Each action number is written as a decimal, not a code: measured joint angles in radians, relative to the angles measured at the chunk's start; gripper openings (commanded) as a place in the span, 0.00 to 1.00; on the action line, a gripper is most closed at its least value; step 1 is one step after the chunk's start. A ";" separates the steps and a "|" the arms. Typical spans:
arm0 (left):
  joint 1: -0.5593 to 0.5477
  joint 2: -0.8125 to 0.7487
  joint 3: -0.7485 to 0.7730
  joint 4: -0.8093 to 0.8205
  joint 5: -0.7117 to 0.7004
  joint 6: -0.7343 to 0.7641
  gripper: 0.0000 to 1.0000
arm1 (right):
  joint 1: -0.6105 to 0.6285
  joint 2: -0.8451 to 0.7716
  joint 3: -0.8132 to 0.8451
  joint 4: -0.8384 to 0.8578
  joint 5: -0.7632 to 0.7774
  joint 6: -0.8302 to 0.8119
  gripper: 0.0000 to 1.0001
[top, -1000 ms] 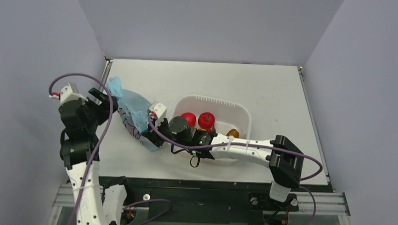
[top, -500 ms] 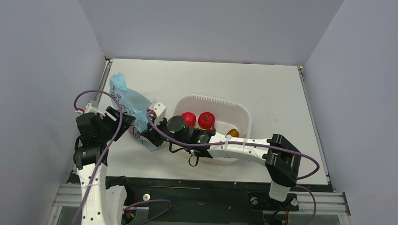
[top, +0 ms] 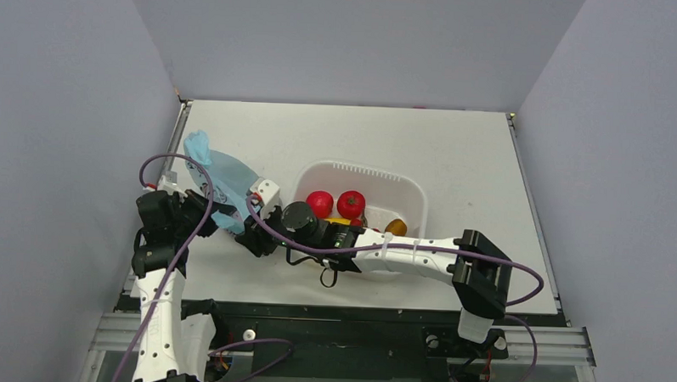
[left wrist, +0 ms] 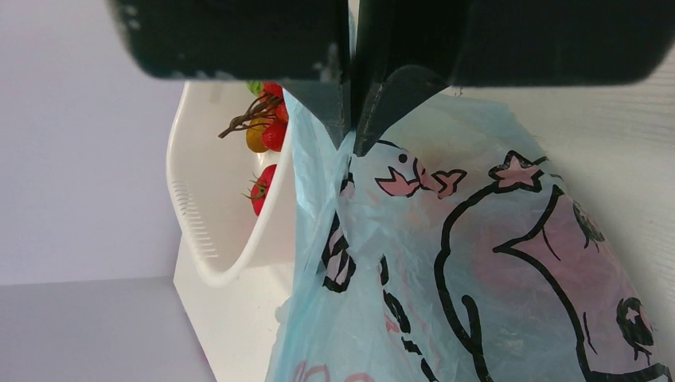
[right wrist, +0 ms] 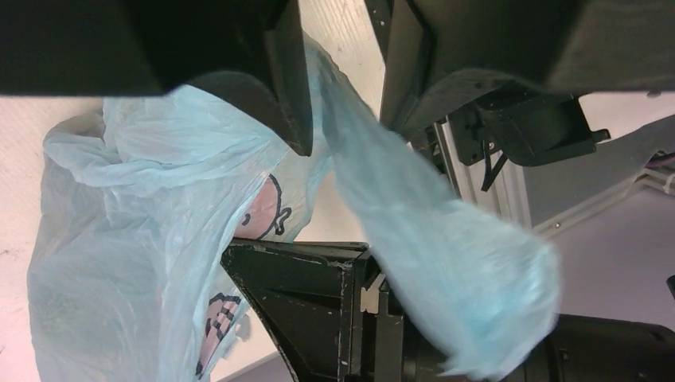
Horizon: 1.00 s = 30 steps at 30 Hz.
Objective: Take the fake fruits out of the plastic bag
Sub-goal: Adjust the plastic bag at the center of the board.
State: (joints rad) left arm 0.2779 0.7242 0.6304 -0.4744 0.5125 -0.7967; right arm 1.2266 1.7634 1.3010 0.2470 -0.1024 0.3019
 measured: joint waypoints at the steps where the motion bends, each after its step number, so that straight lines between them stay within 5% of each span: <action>1: 0.000 -0.002 -0.002 0.000 0.002 0.006 0.00 | 0.001 -0.003 0.000 -0.006 0.001 0.000 0.48; 5: 0.000 -0.028 -0.008 0.004 0.013 0.035 0.00 | 0.002 -0.043 -0.004 -0.028 0.013 0.004 0.62; 13: 0.000 -0.050 -0.059 0.020 0.094 0.125 0.00 | -0.064 -0.162 0.051 -0.055 0.050 0.041 0.65; 23: 0.000 -0.080 -0.067 0.072 0.198 0.161 0.00 | -0.207 0.108 0.336 -0.188 -0.051 0.135 0.67; 30: 0.000 -0.094 -0.070 0.072 0.211 0.170 0.00 | -0.180 0.216 0.332 -0.241 -0.128 0.197 0.64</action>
State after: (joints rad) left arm 0.2775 0.6304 0.5602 -0.4023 0.7235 -0.6270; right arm 1.0470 1.9789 1.6333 0.0055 -0.2302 0.4992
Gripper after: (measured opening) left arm 0.004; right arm 0.661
